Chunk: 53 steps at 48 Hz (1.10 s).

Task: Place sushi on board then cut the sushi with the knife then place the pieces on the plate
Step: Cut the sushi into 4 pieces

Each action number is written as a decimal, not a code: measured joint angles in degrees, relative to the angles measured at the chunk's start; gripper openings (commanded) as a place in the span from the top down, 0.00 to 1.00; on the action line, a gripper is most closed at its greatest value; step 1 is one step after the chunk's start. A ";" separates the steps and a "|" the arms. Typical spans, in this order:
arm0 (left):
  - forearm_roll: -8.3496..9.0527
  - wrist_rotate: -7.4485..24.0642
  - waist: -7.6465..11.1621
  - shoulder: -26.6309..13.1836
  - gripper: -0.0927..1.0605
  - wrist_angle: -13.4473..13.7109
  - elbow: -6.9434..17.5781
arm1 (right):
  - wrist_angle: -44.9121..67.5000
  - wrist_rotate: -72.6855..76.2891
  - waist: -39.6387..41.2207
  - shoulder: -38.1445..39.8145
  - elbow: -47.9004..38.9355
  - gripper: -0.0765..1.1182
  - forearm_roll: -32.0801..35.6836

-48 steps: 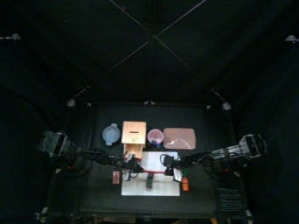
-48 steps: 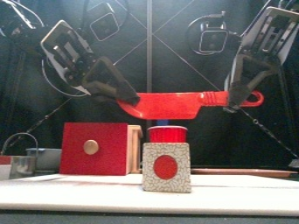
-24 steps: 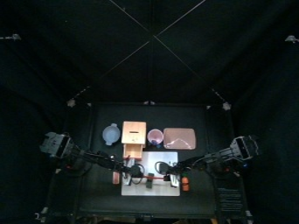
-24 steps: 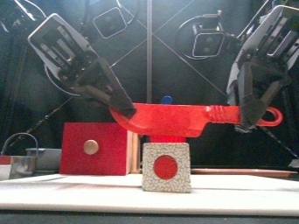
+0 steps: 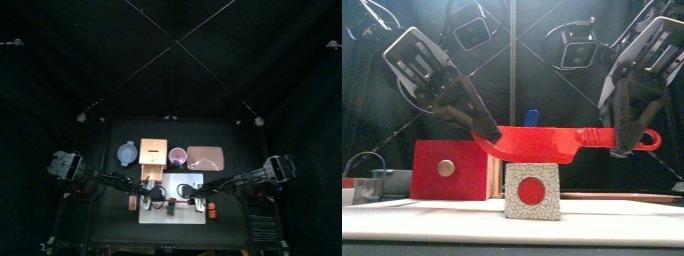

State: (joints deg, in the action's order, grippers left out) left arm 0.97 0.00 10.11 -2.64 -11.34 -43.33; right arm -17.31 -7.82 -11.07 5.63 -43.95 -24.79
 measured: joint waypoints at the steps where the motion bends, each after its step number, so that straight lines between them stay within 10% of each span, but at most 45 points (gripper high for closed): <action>1: 0.00 0.09 0.00 0.00 0.62 0.00 0.00 | 0.00 0.00 0.00 0.00 0.00 0.69 0.00; 53: -0.09 0.00 0.53 -1.14 0.62 0.18 0.00 | 0.00 0.00 0.00 -1.85 0.44 0.69 0.09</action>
State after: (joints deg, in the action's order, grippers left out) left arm 0.88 0.00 10.63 -3.78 -11.16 -43.33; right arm -17.31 -7.82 -11.07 3.78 -43.51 -24.70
